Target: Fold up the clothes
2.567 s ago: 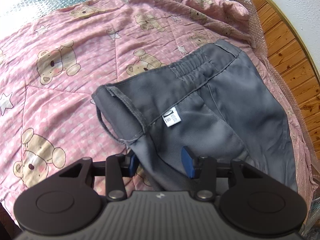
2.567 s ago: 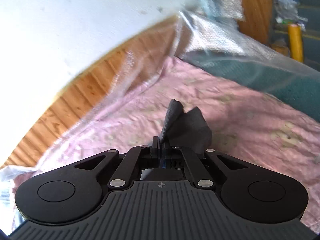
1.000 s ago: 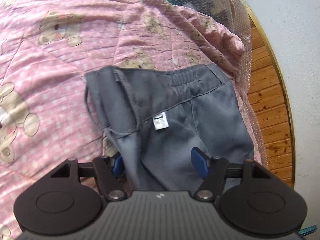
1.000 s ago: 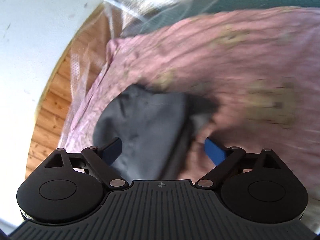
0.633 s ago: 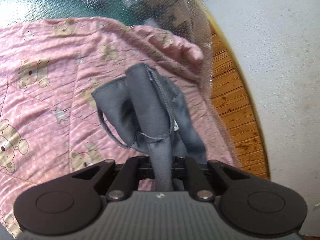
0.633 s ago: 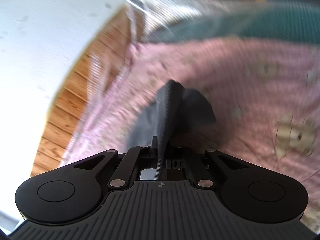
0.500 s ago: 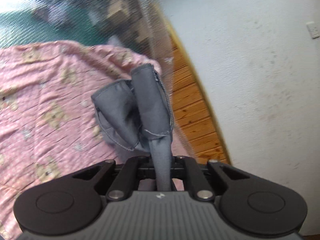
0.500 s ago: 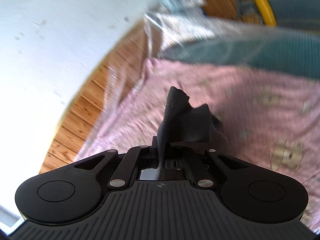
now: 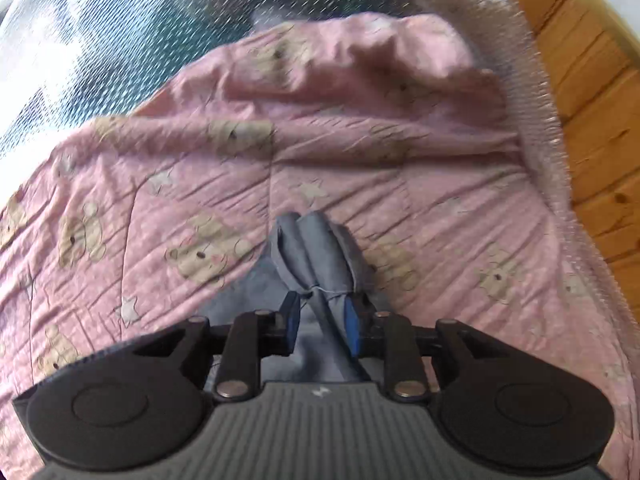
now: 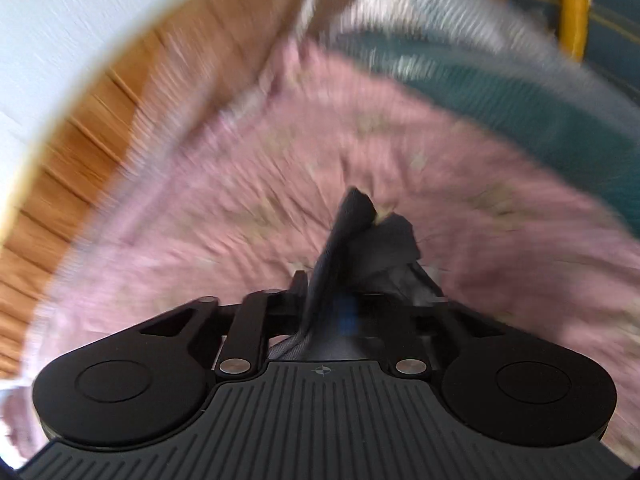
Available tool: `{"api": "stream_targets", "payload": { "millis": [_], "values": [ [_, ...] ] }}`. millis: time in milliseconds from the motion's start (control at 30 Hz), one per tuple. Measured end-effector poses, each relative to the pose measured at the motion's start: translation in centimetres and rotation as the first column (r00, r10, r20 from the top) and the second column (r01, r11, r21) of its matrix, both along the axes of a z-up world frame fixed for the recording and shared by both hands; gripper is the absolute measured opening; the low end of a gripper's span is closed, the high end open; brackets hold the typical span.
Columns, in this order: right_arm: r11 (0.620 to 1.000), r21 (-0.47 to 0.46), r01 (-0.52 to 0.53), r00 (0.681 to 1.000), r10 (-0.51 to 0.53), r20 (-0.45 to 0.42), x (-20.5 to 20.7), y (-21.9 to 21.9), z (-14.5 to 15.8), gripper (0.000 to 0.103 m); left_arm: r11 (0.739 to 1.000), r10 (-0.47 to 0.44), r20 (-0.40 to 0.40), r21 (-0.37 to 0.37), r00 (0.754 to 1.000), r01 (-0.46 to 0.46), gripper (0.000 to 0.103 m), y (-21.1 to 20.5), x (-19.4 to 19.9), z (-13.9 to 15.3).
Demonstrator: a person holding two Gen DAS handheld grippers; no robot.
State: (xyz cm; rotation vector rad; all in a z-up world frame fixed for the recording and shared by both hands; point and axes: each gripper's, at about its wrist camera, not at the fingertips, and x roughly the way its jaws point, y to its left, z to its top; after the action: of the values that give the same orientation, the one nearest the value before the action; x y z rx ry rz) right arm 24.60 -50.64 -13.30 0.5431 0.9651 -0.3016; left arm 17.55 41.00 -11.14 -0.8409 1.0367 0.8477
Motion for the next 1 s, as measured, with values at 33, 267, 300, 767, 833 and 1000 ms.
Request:
{"api": "stream_targets", "payload": {
  "millis": [33, 267, 300, 767, 833, 1000],
  "values": [
    [1.0, -0.001, -0.006, 1.0, 0.006, -0.006, 1.3, -0.1, -1.4, 0.034, 0.999, 0.035, 0.077, -0.007, 0.996, -0.034, 0.023, -0.5, -1.2, -0.1],
    [0.982, -0.138, -0.129, 0.941, 0.165, 0.296, -5.1, -3.3, 2.3, 0.043, 0.965, -0.204, 0.192, 0.204, 0.96, 0.165, 0.029, -6.4, -6.6, 3.9],
    [0.97, -0.161, -0.183, 0.927, 0.225, 0.3, -6.4, -3.0, 2.6, 0.043, 0.954, -0.267, 0.205, 0.195, 0.942, 0.228, 0.032, -7.6, -6.9, 3.9],
    [0.754, -0.331, -0.567, 0.81, 0.583, -0.061, 5.8, 4.8, -5.1, 0.039, 0.855, -0.396, -0.204, 0.276, 0.896, 0.44, 0.035, -12.5, 3.5, -5.1],
    [0.766, -0.32, -0.558, 0.823, 0.561, -0.092, 7.3, 4.7, -5.0, 0.039, 0.871, -0.36, -0.226, 0.267, 0.905, 0.413, 0.031, -11.6, 3.7, -4.5],
    [0.758, -0.319, -0.568, 0.796, 0.605, 0.021, 2.0, 5.6, 0.3, 0.033, 0.86, -0.44, -0.038, 0.269, 0.897, 0.433, 0.033, -11.8, -2.1, 0.1]
  ]
}}
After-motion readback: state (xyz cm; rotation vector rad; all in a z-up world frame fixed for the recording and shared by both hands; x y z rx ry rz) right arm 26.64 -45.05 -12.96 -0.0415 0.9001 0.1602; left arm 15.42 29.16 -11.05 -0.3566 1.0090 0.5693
